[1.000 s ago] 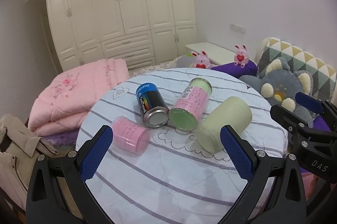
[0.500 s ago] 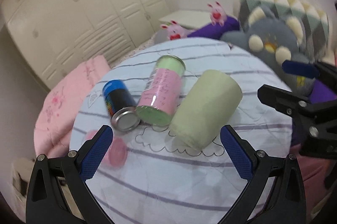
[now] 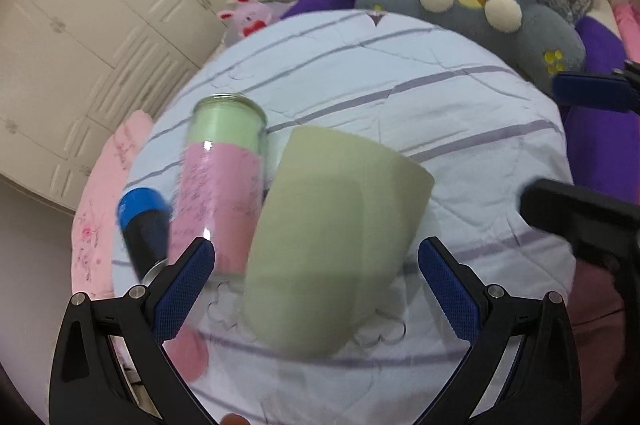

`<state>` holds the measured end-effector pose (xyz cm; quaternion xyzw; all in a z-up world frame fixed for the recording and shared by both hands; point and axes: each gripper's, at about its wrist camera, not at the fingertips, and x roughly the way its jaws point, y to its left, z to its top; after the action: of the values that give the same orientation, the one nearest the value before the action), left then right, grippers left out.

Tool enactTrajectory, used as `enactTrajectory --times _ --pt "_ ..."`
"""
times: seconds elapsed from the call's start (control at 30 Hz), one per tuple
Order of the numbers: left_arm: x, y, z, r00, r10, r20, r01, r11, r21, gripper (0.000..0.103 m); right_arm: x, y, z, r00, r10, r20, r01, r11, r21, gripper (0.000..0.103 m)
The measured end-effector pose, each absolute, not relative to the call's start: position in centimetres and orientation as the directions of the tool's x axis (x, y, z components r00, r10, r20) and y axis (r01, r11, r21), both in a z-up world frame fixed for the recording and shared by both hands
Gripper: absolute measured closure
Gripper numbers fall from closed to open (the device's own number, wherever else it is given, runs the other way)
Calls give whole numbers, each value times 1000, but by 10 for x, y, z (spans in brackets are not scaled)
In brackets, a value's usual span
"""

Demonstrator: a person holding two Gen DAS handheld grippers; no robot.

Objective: Flip cup upright

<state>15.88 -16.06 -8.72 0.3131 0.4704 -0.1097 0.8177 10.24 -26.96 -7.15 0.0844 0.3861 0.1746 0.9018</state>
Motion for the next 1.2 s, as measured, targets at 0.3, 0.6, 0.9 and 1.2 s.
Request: enactTrajectory --times 0.3,0.6,0.9,1.2 --pt "176 -158 -97 445 121 -887 412 852 323 16 109 -278 -77 617 432 -657 -246 900 360 20" --pt "154 -131 -86 408 90 -909 260 942 210 16 108 -274 -77 624 423 -657 -245 904 350 20" --pt "126 -85 -75 378 6 -926 115 992 53 17 102 -253 -76 592 518 -618 -327 854 404 20" --pt "113 -57 -79 420 4 -907 36 999 20 23 96 -226 -80 546 569 -615 -399 822 407 20"
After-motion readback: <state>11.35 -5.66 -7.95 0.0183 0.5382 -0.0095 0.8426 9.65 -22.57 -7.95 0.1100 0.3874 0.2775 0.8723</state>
